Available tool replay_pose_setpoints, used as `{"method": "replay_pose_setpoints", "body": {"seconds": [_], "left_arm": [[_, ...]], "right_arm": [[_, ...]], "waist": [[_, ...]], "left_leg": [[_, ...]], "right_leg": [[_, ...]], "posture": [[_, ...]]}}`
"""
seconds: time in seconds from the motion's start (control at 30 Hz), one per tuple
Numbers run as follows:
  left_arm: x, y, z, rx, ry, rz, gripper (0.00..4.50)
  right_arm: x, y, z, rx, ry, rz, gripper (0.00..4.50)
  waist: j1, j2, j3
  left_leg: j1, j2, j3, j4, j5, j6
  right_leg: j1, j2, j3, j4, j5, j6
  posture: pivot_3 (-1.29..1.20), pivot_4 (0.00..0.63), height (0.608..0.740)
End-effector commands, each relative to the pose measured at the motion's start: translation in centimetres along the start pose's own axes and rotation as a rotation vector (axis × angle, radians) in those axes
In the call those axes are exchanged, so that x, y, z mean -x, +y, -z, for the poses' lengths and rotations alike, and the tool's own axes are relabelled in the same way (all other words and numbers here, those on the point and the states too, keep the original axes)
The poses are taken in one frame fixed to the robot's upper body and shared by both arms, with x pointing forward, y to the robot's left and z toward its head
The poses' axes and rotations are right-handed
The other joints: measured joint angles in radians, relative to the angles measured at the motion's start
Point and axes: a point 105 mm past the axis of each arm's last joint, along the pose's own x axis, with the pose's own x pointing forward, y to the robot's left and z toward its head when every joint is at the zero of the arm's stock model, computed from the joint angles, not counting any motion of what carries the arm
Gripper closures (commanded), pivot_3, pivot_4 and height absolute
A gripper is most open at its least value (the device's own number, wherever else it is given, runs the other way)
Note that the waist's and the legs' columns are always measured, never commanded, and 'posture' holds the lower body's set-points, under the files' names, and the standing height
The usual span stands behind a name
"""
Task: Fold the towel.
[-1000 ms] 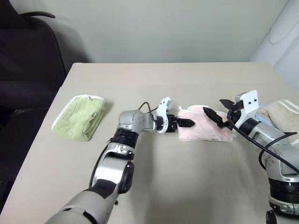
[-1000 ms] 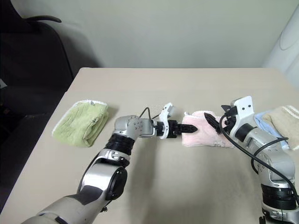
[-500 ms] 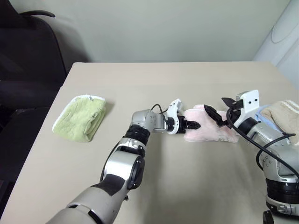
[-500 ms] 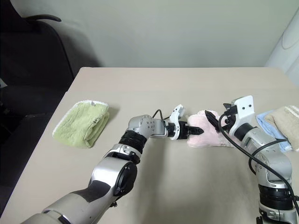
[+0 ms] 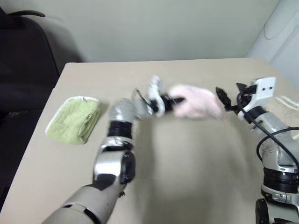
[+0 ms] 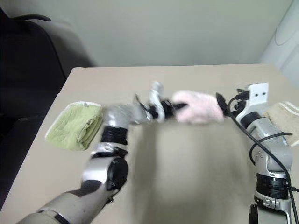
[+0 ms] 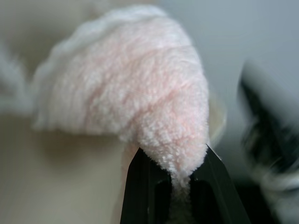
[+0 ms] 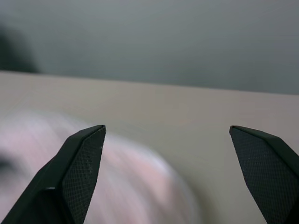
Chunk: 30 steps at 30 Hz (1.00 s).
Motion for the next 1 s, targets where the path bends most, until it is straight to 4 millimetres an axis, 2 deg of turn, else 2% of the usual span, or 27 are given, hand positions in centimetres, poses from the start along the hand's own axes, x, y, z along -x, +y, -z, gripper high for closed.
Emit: {"method": "replay_pose_setpoints", "body": {"seconds": [0.03, 0.07, 0.1, 0.13, 0.17, 0.23, 0.37, 0.47, 0.53, 0.6, 0.67, 0.8, 0.87, 1.0], "left_arm": [[3.2, -1.2, -4.9, -0.04, -0.152, -0.011, 4.48], [6.0, -0.3, -7.7, -0.057, -0.244, -0.08, 4.48], [8.0, 0.1, -9.5, -0.067, -0.308, -0.126, 4.48], [11.7, 1.9, -11.2, -0.075, -0.385, -0.222, 4.48], [14.8, 3.9, -11.7, -0.07, -0.425, -0.33, 4.48], [19.9, 7.5, -11.1, -0.045, -0.455, -0.514, 4.48], [26.0, 12.5, -7.2, 0.072, -0.481, -0.708, 4.48], [27.9, 14.2, -4.6, 0.127, -0.489, -0.76, 3.66], [28.4, 15.4, -2.5, 0.167, -0.461, -0.801, 2.9], [28.6, 16.0, -1.3, 0.178, -0.438, -0.827, 2.25], [28.9, 16.1, -0.8, 0.171, -0.439, -0.832, 1.47], [29.7, 15.3, -2.3, 0.148, -0.543, -0.786, 0.1], [30.1, 15.0, -3.0, 0.129, -0.583, -0.773, 0.04], [31.8, 12.3, -6.1, 0.036, -0.775, -0.656, 0.04]], "right_arm": [[0.1, -0.3, -1.2, 0.019, -0.047, 0.013, 0.0], [0.0, -0.2, -0.9, 0.017, -0.04, 0.007, 0.0], [0.0, -0.2, -0.7, 0.016, -0.035, 0.003, 0.0], [-0.1, 0.1, -0.4, 0.011, -0.029, -0.007, 0.0], [-0.3, 0.4, -0.2, 0.004, -0.025, -0.02, 0.0], [-0.8, 1.0, 0.2, 0.002, -0.015, -0.045, 0.0], [-1.4, 1.7, 0.7, -0.002, -0.001, -0.082, 0.0], [-1.9, 2.1, 1.0, -0.004, 0.004, -0.106, 0.0], [-2.5, 2.6, 1.0, -0.009, 0.002, -0.13, 0.0], [-2.9, 3.0, 1.0, -0.011, 0.0, -0.146, 0.0], [-3.2, 3.5, 1.1, -0.018, -0.001, -0.163, 0.0], [-3.3, 4.5, 1.6, -0.034, 0.003, -0.189, 0.0], [-3.2, 4.8, 1.7, -0.042, 0.005, -0.193, 0.0], [-3.1, 5.5, 2.3, -0.059, 0.012, -0.203, 0.0]], "waist": [[0.002, 0.001, -0.001], [0.003, 0.001, -0.001], [0.001, 0.001, 0.0], [-0.004, 0.001, 0.0], [-0.013, 0.001, 0.0], [-0.028, 0.003, -0.001], [-0.018, 0.002, 0.0], [0.005, -0.003, 0.0], [0.014, -0.004, 0.0], [0.015, -0.003, 0.0], [0.011, -0.003, -0.001], [0.002, -0.002, -0.001], [-0.001, -0.002, -0.001], [-0.002, -0.003, -0.001]], "left_leg": [[0.0, 0.0, -0.001, 0.0, 0.0, 0.0], [0.0, -0.001, -0.002, 0.0, 0.0, 0.0], [0.0, -0.001, -0.002, -0.001, 0.0, 0.0], [0.0, 0.0, -0.002, -0.001, 0.0, 0.0], [-0.003, 0.0, -0.002, -0.001, 0.0, -0.001], [-0.005, 0.0, -0.002, -0.002, 0.001, -0.002], [-0.004, 0.0, -0.007, 0.0, 0.002, -0.004], [-0.004, 0.0, -0.011, 0.002, -0.001, 0.004], [-0.005, 0.0, -0.014, 0.002, -0.001, 0.004], [-0.004, 0.0, -0.014, 0.002, 0.0, 0.002], [-0.003, 0.0, -0.014, 0.001, 0.002, -0.001], [0.0, 0.002, -0.015, -0.001, 0.005, -0.005], [0.0, 0.004, -0.014, -0.003, 0.005, -0.006], [-0.001, 0.007, -0.015, -0.006, 0.007, -0.01]], "right_leg": [[0.0, 0.0, -0.001, 0.0, 0.0, -0.001], [0.001, 0.0, 0.0, 0.0, 0.0, 0.0], [0.001, -0.001, 0.0, 0.0, 0.0, 0.0], [-0.001, -0.001, 0.0, 0.0, 0.001, -0.001], [-0.004, -0.001, -0.001, 0.0, 0.001, -0.002], [-0.009, 0.002, 0.002, 0.0, 0.004, -0.003], [-0.008, 0.005, 0.001, 0.0, 0.007, -0.005], [-0.011, 0.005, -0.003, -0.001, 0.009, -0.01], [-0.011, 0.006, -0.005, -0.001, 0.008, -0.021], [-0.011, 0.006, -0.005, 0.0, 0.011, -0.025], [-0.01, 0.008, -0.004, 0.001, 0.015, -0.028], [-0.007, 0.011, -0.003, 0.002, 0.017, -0.03], [-0.008, 0.012, -0.003, 0.003, 0.017, -0.03], [-0.012, 0.015, -0.004, 0.003, 0.017, -0.031]], "posture": [[0.0, 0.15, 0.735], [0.0, 0.15, 0.735], [0.0, 0.15, 0.735], [0.0, 0.15, 0.735], [0.0, 0.15, 0.735], [0.0, 0.15, 0.735], [0.0, 0.15, 0.735], [0.0, 0.15, 0.735], [0.0, 0.15, 0.735], [0.0, 0.15, 0.735], [0.0, 0.15, 0.735], [0.0, 0.15, 0.735], [0.0, 0.15, 0.735], [0.0, 0.15, 0.735]]}}
